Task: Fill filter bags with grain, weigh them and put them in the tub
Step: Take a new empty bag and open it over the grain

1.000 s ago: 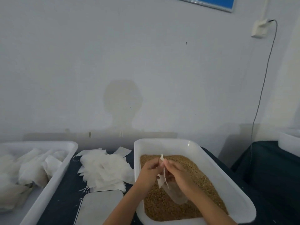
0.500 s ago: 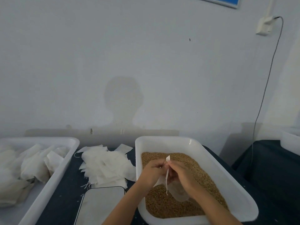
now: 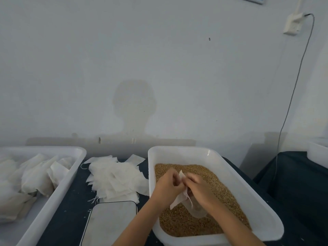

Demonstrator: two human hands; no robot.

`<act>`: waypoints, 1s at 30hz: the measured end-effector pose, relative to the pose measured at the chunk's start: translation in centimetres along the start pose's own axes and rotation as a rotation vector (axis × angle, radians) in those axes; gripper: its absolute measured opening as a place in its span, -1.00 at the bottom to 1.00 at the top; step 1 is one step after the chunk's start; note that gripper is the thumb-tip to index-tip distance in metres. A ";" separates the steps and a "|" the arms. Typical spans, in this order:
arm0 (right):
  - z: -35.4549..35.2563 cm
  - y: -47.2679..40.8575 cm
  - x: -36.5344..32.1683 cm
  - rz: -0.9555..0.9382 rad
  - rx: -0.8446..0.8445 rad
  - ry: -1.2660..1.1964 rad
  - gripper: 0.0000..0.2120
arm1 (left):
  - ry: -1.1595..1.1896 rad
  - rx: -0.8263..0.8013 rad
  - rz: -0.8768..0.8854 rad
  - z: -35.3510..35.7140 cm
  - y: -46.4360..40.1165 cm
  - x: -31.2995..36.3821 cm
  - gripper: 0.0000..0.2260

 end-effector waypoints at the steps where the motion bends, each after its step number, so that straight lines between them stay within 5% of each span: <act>1: -0.1 -0.2 0.2 0.002 0.033 0.031 -0.72 | 0.003 0.026 -0.002 -0.1 0.0 0.0 -0.77; 8: -0.6 -0.2 0.4 0.014 0.055 -0.005 -0.72 | -0.062 0.069 0.046 -0.7 0.2 1.0 -0.69; 17: -2.2 0.4 1.0 0.194 0.094 -0.254 -0.73 | -0.605 -0.012 0.199 0.8 0.5 1.8 -0.76; 20: -4.1 0.4 1.7 0.226 0.226 0.214 -0.66 | -0.604 0.075 0.233 0.2 0.5 1.9 -0.84; 23: -4.2 0.8 3.5 0.340 0.023 0.740 -0.61 | -0.659 0.170 0.265 -0.2 0.7 2.7 -0.86; 25: -3.7 1.0 4.8 0.381 -0.124 0.926 -0.53 | -0.651 0.223 0.246 -0.6 0.6 2.7 -0.86; 30: -2.6 1.4 4.1 0.228 -0.183 1.130 -0.50 | -0.513 0.236 0.005 -1.5 0.3 1.0 -0.75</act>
Point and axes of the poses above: each hand's wrist, its own y-axis away from the middle knuckle, its own z-axis out of the palm, x = y × z, the point moved 5 cm from there along -y, towards the middle knuckle, and after that the axes turned 10 degrees about z, right-handed, at the moved point
